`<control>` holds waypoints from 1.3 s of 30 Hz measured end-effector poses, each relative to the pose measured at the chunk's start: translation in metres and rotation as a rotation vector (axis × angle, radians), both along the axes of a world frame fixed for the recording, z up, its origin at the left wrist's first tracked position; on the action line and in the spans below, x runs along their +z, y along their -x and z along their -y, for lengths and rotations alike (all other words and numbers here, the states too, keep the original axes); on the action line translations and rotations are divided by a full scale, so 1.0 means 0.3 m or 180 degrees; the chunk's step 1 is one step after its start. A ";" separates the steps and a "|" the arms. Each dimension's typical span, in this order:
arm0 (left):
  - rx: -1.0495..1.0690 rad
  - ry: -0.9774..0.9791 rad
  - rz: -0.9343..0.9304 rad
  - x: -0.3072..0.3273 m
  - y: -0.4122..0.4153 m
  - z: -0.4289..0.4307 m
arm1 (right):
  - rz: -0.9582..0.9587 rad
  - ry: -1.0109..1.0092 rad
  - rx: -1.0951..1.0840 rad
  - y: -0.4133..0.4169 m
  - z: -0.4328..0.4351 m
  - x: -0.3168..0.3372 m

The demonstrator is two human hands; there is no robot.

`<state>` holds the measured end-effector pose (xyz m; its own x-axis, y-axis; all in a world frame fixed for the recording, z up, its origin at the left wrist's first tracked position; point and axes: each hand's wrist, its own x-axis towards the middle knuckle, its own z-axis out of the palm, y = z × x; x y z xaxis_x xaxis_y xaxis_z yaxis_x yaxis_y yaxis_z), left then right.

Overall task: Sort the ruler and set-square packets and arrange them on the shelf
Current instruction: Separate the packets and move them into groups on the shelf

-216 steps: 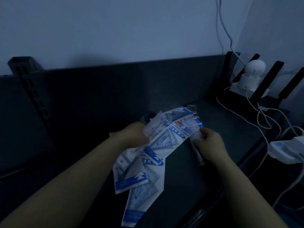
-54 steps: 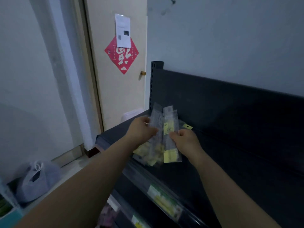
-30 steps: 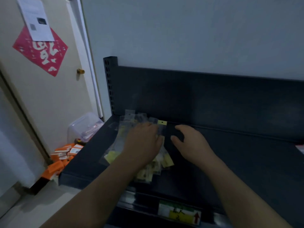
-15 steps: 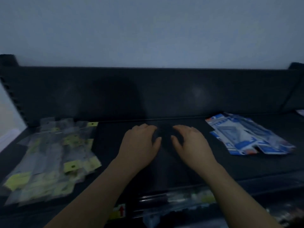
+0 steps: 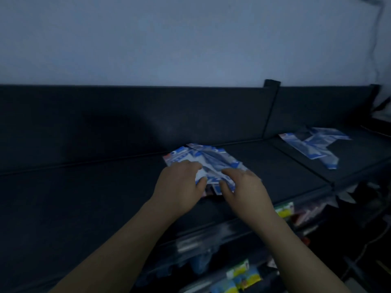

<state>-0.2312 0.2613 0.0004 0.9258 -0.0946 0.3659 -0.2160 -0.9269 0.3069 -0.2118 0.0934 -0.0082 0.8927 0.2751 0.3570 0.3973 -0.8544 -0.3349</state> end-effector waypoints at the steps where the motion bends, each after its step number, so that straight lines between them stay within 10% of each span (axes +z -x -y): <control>1: -0.0055 -0.0003 -0.0024 -0.001 -0.029 0.048 | -0.0013 -0.0019 -0.0055 -0.016 0.048 -0.002; 25: -0.0972 -0.0095 -0.0421 0.013 -0.865 0.801 | -0.0438 -0.0210 -0.1589 -0.620 0.849 0.002; 39: -0.0357 -0.0093 -0.1320 -0.134 -1.286 1.235 | -0.0953 0.0042 -0.0732 -1.144 1.331 -0.146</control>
